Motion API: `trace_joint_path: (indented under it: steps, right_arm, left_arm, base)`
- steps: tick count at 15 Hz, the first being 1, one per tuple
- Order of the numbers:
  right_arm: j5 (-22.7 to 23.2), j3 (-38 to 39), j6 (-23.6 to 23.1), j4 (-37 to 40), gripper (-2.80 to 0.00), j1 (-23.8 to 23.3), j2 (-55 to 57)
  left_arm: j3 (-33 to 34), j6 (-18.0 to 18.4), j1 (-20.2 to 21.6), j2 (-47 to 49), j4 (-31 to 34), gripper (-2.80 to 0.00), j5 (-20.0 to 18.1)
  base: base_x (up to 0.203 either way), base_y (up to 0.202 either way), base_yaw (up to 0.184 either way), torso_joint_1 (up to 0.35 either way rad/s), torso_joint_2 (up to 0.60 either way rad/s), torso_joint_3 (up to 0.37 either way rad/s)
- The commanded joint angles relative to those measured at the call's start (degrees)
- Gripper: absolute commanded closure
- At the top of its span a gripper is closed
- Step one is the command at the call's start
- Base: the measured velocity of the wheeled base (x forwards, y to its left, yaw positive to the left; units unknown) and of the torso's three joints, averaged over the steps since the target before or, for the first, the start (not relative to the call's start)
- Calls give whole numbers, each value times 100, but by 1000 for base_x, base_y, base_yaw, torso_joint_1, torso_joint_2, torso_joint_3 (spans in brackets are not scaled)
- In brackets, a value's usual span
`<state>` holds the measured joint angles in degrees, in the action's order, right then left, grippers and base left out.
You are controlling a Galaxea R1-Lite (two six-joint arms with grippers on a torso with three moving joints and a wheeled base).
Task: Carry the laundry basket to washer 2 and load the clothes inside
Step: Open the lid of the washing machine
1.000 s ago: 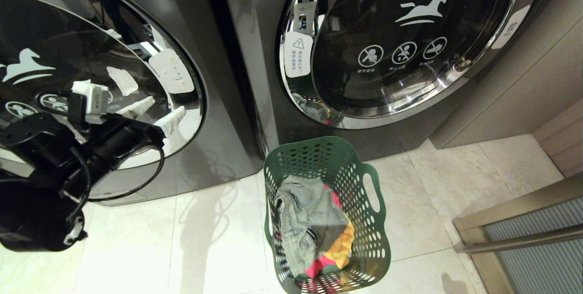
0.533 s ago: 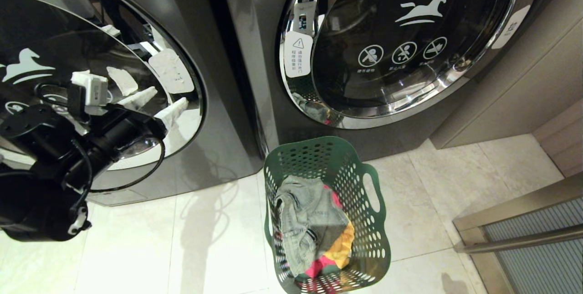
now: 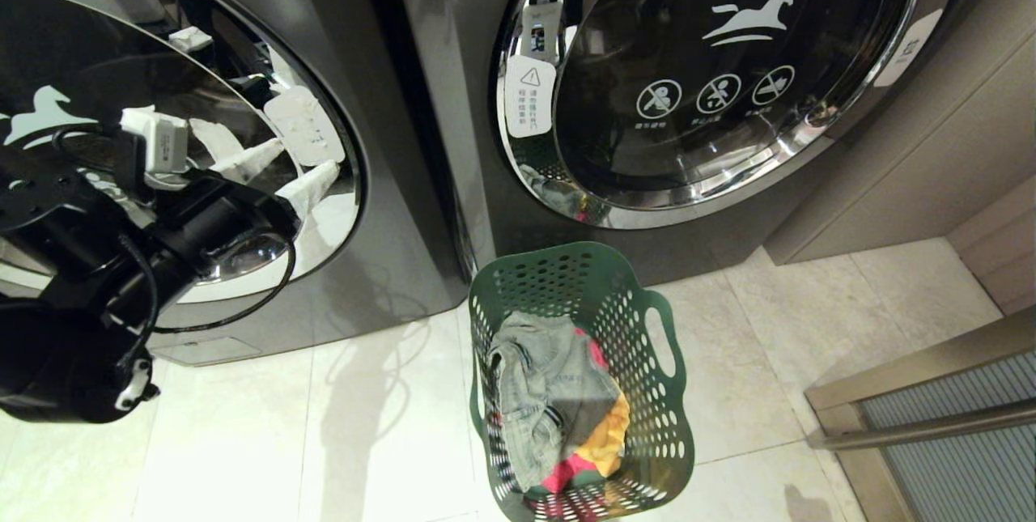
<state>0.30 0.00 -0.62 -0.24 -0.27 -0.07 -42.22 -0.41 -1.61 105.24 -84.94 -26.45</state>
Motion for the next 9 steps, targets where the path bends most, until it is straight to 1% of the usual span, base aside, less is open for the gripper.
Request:
trace_joint_path:
  steps: [1,7,9]
  right_arm:
    - [5,0,1,-2,0,0,7]
    - [5,0,-3,-2,0,0,0]
    - [5,0,0,-2,0,0,6]
  left_arm:
    - [-75,-2,-75,-40,-32,-280,-2]
    - [-247,2,-209,133,43,-280,4]
    - [-289,-11,-234,189,72,-280,-45]
  base:
    - [0,0,0,0,0,0]
    - [0,0,0,0,0,0]
    - [0,0,0,0,0,0]
